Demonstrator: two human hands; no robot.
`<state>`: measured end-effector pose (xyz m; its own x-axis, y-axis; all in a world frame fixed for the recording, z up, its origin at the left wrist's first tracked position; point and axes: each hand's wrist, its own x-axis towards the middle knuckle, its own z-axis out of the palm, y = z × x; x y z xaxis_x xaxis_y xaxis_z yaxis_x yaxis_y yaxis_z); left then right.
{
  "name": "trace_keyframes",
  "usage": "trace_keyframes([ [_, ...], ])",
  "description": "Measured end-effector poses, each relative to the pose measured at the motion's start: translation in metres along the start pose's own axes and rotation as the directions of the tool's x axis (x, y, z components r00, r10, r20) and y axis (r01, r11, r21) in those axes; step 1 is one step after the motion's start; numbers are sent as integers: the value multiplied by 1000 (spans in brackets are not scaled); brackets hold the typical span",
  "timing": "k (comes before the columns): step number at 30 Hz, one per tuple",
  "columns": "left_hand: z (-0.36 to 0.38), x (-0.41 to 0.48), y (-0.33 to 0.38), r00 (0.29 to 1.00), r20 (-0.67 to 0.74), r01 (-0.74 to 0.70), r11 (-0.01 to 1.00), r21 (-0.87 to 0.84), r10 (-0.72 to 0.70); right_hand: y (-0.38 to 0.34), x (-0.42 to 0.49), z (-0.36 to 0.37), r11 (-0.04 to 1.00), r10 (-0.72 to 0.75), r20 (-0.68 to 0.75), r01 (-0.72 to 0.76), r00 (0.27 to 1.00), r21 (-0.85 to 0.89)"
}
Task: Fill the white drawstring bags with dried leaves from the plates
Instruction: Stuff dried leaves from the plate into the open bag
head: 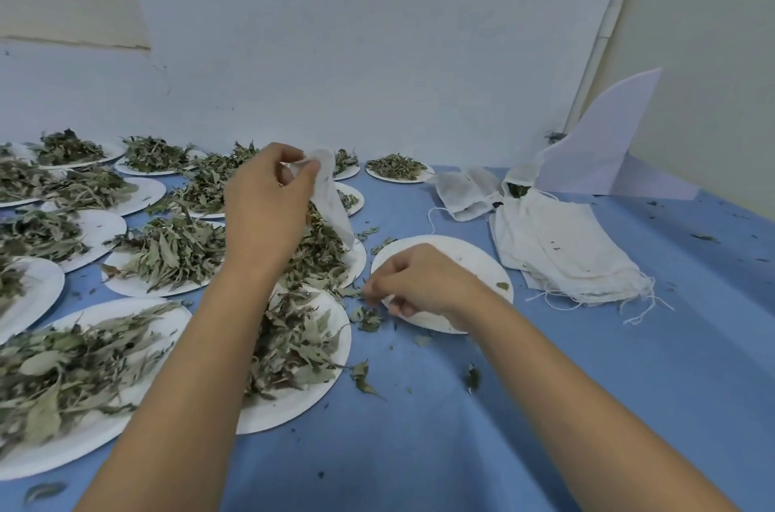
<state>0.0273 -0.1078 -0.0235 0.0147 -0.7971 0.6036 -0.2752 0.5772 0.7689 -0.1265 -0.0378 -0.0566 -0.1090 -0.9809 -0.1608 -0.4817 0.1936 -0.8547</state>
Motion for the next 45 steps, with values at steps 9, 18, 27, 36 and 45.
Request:
trace_keyframes([
  [9, 4, 3, -7, 998, -29, 52, 995, -79, -55, 4, 5, 27, 998, 16, -39, -19, 999, -64],
  [18, 9, 0, -7, 998, 1, 62, 991, -114, -63, 1, 7, 33, 999, 51, -10, -51, 999, 4],
  [27, 7, 1, -8, 997, 9, 83, 992, -98, -82, 5, 6, 1, 956, 198, 42, -202, 979, 214],
  [36, 9, 5, 7, 988, -87, 97, 954, -283, -127, 21, 9, -50, 922, 266, -179, -195, 947, 334],
  [45, 39, -3, 18, 985, -46, 143, 934, -326, -167, 60, 8, -93, 956, 291, -560, -246, 776, 157],
])
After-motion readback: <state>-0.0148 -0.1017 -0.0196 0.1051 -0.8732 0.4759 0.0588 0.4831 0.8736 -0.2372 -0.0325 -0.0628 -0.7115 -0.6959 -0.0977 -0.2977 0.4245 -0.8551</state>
